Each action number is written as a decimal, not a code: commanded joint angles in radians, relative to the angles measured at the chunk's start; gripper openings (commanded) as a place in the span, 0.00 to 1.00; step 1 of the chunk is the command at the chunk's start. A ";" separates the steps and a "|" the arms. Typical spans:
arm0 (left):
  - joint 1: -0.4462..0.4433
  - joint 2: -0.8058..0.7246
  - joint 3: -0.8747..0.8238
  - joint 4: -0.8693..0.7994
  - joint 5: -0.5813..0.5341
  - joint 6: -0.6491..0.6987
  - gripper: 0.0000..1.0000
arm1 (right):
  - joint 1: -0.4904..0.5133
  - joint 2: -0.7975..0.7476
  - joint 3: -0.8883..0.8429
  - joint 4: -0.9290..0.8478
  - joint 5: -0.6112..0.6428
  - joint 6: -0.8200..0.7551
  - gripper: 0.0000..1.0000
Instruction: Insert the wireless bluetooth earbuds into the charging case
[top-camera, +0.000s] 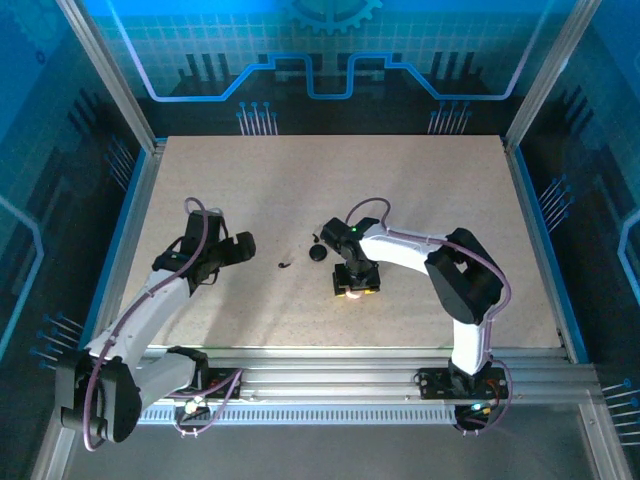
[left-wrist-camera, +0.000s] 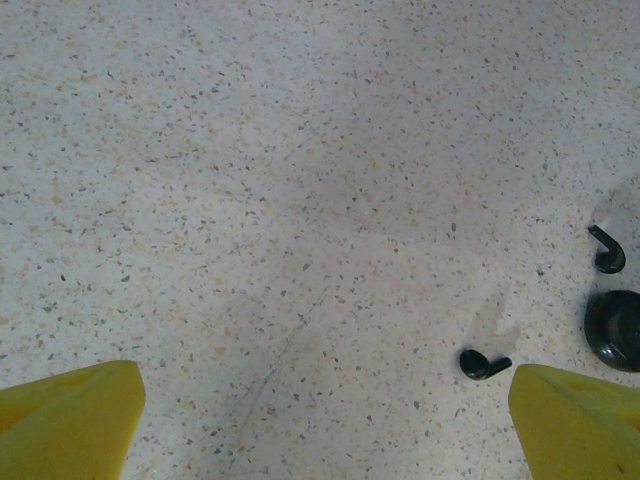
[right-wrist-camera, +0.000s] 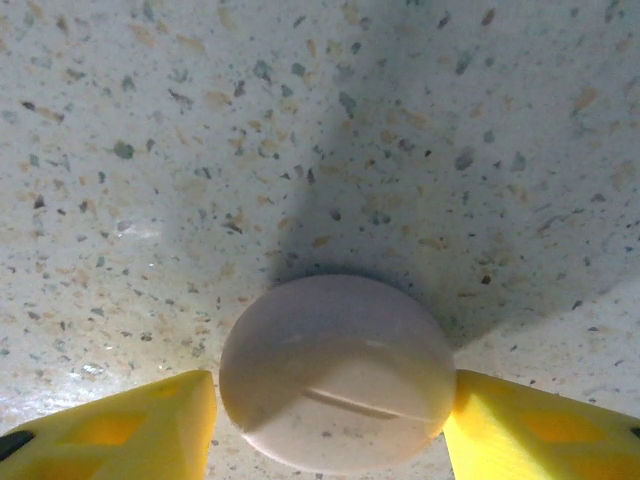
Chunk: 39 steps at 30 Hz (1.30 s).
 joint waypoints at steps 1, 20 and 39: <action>-0.005 -0.001 0.008 -0.024 0.032 0.006 0.95 | 0.008 0.026 0.028 -0.001 0.031 -0.013 0.61; -0.007 -0.072 -0.068 0.095 0.156 0.061 0.92 | 0.010 -0.142 -0.078 0.186 0.033 0.039 0.48; -0.271 -0.202 -0.269 0.538 0.264 0.153 0.73 | -0.057 -0.517 -0.279 0.553 -0.152 0.142 0.48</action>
